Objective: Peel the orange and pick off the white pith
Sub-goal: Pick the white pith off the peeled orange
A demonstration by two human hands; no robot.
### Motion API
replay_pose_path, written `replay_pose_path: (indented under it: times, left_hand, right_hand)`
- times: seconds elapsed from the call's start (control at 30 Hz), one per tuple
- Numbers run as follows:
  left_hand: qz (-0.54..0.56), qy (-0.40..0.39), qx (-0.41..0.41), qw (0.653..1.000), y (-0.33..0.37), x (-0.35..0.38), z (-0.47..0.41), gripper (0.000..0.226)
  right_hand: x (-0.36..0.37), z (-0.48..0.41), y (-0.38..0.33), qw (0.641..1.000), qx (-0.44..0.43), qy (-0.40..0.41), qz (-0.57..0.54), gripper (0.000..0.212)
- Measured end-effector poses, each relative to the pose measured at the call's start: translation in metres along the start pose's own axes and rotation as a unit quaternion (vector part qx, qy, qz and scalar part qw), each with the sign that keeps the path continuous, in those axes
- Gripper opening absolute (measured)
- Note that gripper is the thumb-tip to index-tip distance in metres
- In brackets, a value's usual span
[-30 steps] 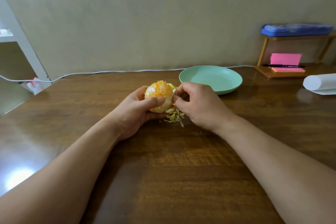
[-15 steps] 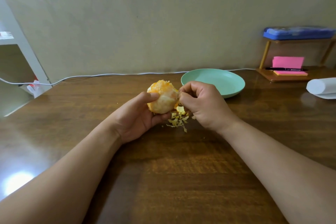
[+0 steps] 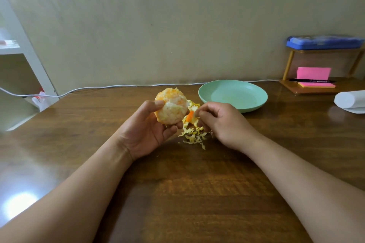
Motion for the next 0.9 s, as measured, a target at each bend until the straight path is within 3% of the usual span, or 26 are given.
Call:
replay_pose_path:
  times: [0.13, 0.2, 0.27, 0.43, 0.6, 0.73, 0.9]
  left_hand:
    - [-0.013, 0.031, 0.003, 0.999, -0.0005, -0.0018, -0.0023, 0.086]
    - [-0.016, 0.050, -0.001, 0.999, -0.0012, -0.0022, -0.0032, 0.066]
    - [-0.030, 0.056, -0.004, 0.998, -0.0024, -0.0011, -0.0042, 0.061]
    - [-0.079, 0.050, 0.010, 0.996, -0.0015, -0.0017, -0.0053, 0.088]
    - [-0.141, 0.064, 0.028, 0.988, -0.0018, -0.0001, -0.0065, 0.061]
    - [-0.172, 0.069, 0.033, 0.982, -0.0048, 0.0043, -0.0070, 0.057]
    - [-0.105, 0.037, 0.027, 0.993, -0.0045, 0.0067, -0.0070, 0.090]
  right_hand:
    - [0.0025, 0.0002, -0.0088, 0.999, -0.035, 0.006, 0.031, 0.022]
    - [0.0009, -0.0019, -0.0098, 0.999, -0.037, 0.023, 0.004, 0.016]
    - [0.0004, -0.0027, -0.0108, 0.998, -0.042, 0.025, -0.037, 0.019]
    - [0.0027, -0.0048, -0.0076, 0.998, -0.039, 0.007, -0.050, 0.016]
    - [0.0007, -0.0047, -0.0065, 0.999, -0.048, -0.002, -0.001, 0.010]
    - [0.0021, -0.0025, -0.0057, 0.998, -0.064, 0.015, 0.015, 0.007]
    - [-0.0001, -0.0048, -0.0037, 0.995, -0.056, 0.038, -0.074, 0.009]
Point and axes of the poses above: each hand's wrist, its own z-axis away from the middle knuckle, its own x-axis out of the palm, y = z × x, the point moved 3 cm from there along -z, towards the middle knuckle, and after that the axes turned 13 degrees about -x, right-handed, at the moved point
